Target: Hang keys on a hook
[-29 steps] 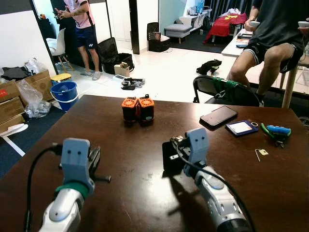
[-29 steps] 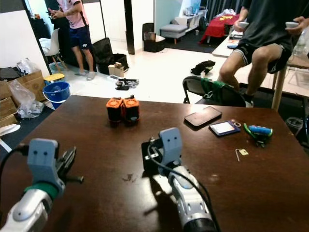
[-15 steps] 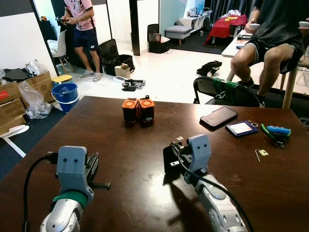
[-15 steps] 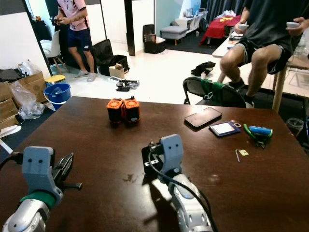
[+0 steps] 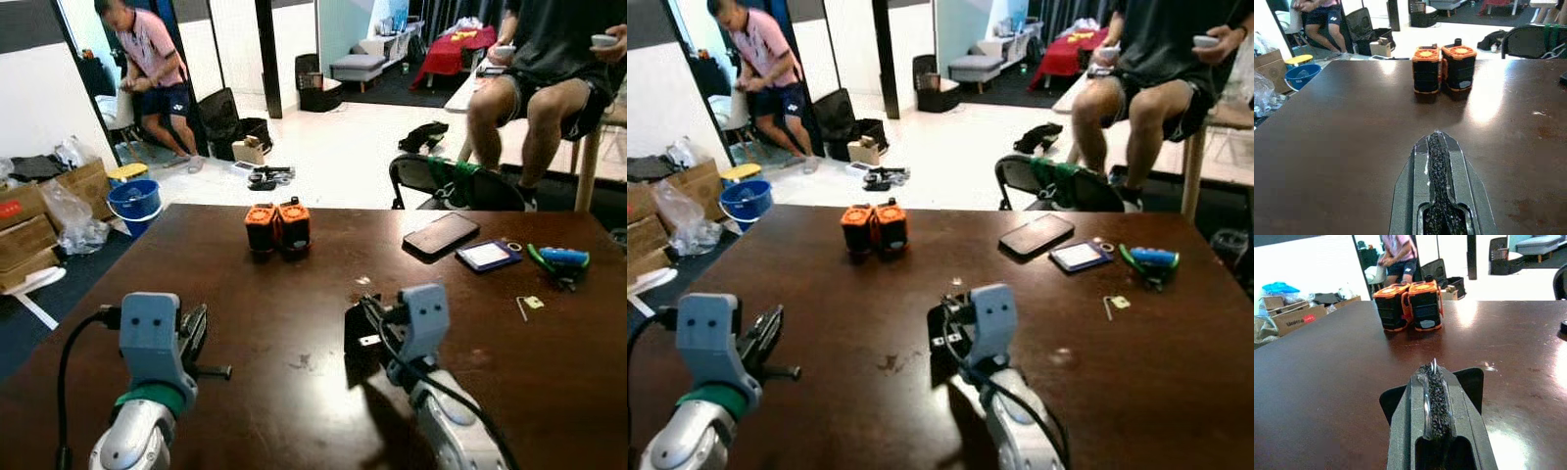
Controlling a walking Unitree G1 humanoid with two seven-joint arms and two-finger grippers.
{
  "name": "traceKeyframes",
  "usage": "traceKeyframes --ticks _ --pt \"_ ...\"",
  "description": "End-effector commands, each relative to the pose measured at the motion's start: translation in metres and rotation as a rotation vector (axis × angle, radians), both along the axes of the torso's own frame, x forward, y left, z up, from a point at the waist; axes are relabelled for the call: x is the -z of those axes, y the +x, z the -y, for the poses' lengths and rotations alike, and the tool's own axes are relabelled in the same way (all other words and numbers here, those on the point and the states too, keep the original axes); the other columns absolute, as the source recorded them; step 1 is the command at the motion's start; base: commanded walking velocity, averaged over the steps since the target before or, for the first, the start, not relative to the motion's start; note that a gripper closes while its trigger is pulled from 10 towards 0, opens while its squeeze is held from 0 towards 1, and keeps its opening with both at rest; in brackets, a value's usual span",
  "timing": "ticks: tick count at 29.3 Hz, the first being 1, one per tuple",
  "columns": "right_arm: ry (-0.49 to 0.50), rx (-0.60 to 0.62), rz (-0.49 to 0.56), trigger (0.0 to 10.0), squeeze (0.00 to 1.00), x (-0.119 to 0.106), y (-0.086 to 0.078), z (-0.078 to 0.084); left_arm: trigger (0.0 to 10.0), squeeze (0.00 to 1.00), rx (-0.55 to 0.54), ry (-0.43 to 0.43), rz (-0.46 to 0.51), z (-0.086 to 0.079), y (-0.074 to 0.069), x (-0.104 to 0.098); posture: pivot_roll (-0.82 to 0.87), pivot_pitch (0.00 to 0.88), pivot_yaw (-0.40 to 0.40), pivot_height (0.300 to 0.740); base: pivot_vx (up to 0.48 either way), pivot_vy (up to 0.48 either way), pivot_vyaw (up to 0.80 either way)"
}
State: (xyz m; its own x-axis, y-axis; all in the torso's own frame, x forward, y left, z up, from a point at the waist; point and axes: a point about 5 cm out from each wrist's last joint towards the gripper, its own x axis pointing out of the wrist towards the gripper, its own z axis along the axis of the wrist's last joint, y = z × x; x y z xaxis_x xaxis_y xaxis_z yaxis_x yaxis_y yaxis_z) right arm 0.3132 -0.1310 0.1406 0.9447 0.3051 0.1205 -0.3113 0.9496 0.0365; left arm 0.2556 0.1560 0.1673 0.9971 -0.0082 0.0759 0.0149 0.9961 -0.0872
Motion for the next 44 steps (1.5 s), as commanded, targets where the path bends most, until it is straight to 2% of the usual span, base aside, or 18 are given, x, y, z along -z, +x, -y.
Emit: traceKeyframes --ticks 1,11,15,19,23,27,32,35,44 --pt "0.0 0.02 -0.101 10.0 0.0 0.022 -0.006 0.0 10.0 0.0 -0.006 0.001 -0.023 -0.001 -0.004 0.005 -0.04 0.01 0.207 0.74 0.0 0.0 0.0" --pt "0.002 -0.005 -0.173 10.0 0.0 0.041 -0.016 -0.008 10.0 0.0 -0.036 0.001 -0.036 0.001 -0.009 0.015 -0.01 0.013 0.182 0.74 0.0 0.0 0.0" --pt "0.019 0.001 -0.16 10.0 0.0 0.044 -0.018 -0.01 10.0 0.0 -0.071 0.043 0.027 -0.003 -0.015 0.022 -0.01 0.017 0.172 0.74 0.0 0.0 0.0" --pt "0.012 0.009 -0.141 10.0 0.0 0.046 -0.021 -0.008 10.0 0.0 -0.07 0.06 0.048 -0.004 -0.02 0.032 -0.02 0.021 0.172 0.74 0.0 0.0 0.0" --pt "-0.02 -0.008 -0.126 10.0 0.0 0.051 -0.028 -0.006 10.0 0.0 -0.028 0.048 -0.003 0.001 -0.023 0.05 -0.04 0.025 0.184 0.74 0.0 0.0 0.0" --pt "-0.021 -0.004 -0.129 10.0 0.0 0.052 -0.03 -0.006 10.0 0.0 -0.025 0.037 -0.021 0.003 -0.022 0.054 -0.04 0.024 0.191 0.74 0.0 0.0 0.0" --pt "0.005 0.008 -0.121 10.0 0.0 0.047 -0.029 -0.007 10.0 0.0 -0.011 0.033 -0.004 0.005 -0.02 0.049 -0.05 0.019 0.194 0.74 0.0 0.0 0.0" --pt "0.024 -0.001 -0.097 10.0 0.0 0.04 -0.026 -0.01 10.0 0.0 0.008 0.034 0.042 0.006 -0.016 0.039 -0.05 0.013 0.193 0.74 0.0 0.0 0.0" --pt "0.034 -0.008 -0.084 10.0 0.0 0.037 -0.022 -0.012 10.0 0.0 0.029 0.035 0.09 0.007 -0.011 0.027 -0.05 0.001 0.188 0.74 -0.057 0.0 0.0"
